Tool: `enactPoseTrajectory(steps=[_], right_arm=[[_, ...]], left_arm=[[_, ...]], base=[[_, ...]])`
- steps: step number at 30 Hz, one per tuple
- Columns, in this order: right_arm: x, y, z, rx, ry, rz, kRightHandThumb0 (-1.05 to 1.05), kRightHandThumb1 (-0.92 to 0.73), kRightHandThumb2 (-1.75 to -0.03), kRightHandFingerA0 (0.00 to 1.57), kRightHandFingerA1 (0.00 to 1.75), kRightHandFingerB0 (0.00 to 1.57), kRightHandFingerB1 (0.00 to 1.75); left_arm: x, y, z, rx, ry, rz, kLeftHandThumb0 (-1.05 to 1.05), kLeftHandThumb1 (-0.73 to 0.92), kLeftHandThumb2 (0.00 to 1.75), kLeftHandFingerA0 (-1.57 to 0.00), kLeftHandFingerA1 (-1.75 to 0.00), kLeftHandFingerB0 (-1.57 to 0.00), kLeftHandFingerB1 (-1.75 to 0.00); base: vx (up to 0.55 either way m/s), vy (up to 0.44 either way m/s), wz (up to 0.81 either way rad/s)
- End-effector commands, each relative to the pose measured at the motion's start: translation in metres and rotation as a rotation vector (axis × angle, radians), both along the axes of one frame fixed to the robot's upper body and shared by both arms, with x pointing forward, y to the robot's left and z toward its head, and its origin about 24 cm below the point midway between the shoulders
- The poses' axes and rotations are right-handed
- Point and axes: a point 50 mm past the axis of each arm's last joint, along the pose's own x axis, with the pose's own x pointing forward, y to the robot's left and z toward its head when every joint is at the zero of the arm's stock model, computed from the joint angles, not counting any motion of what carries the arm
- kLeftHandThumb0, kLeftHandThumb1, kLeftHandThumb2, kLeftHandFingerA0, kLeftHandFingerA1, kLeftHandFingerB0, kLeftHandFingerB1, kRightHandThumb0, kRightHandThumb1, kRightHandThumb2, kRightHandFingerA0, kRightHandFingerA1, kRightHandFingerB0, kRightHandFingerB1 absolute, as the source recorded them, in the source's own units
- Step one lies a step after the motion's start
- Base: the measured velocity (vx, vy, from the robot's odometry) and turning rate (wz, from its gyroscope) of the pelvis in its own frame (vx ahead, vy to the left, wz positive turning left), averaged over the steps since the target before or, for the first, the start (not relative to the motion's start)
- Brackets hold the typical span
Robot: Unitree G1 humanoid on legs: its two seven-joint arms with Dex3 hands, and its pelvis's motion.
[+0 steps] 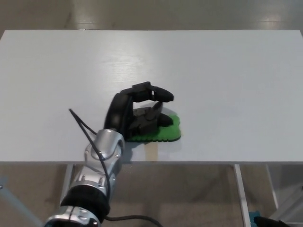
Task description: Use the left hand to press on the green eraser and wipe the desk from center to the left and then back to center.
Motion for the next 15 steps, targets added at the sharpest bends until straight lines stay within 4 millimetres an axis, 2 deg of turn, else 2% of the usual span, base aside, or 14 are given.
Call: enactPoseTrajectory(steps=[1, 3, 4, 8, 15], right_arm=[[-0.003, 0.001, -0.002, 0.017, 0.008, -0.006, -0.32, -0.63, -0.59, 0.81, 0.58, 0.73, 0.52], [-0.002, 0.001, -0.002, 0.015, 0.008, -0.005, -0.32, -0.63, -0.59, 0.81, 0.58, 0.73, 0.52], [-0.001, 0.001, -0.002, 0.015, 0.012, -0.001, -0.31, -0.63, -0.59, 0.81, 0.57, 0.73, 0.52], [-0.002, 0.003, -0.003, 0.026, 0.017, 0.001, -0.31, -0.63, -0.59, 0.81, 0.58, 0.73, 0.53], [-0.006, 0.004, -0.004, 0.016, 0.024, -0.005, -0.32, -0.63, -0.58, 0.8, 0.56, 0.74, 0.53]], left_arm=[[-0.004, 0.041, -0.015, 0.013, 0.077, 0.07, -0.11, 0.83, 0.73, -1.07, -0.77, -0.88, -0.98], [-0.004, 0.044, -0.014, 0.012, 0.075, 0.076, -0.11, 0.83, 0.73, -1.07, -0.77, -0.88, -0.98], [-0.004, 0.057, -0.013, 0.012, 0.073, 0.105, -0.1, 0.82, 0.74, -1.07, -0.77, -0.87, -0.99], [-0.008, 0.088, -0.013, 0.008, 0.074, 0.169, -0.09, 0.8, 0.75, -1.06, -0.78, -0.87, -0.99], [-0.015, 0.122, -0.016, -0.044, 0.097, 0.267, -0.08, 0.8, 0.75, -1.06, -0.78, -0.87, -1.0]], base=[[0.0, 0.0, 0.0], [0.0, 0.0, 0.0], [0.0, 0.0, 0.0], [0.0, 0.0, 0.0], [0.0, 0.0, 0.0]])
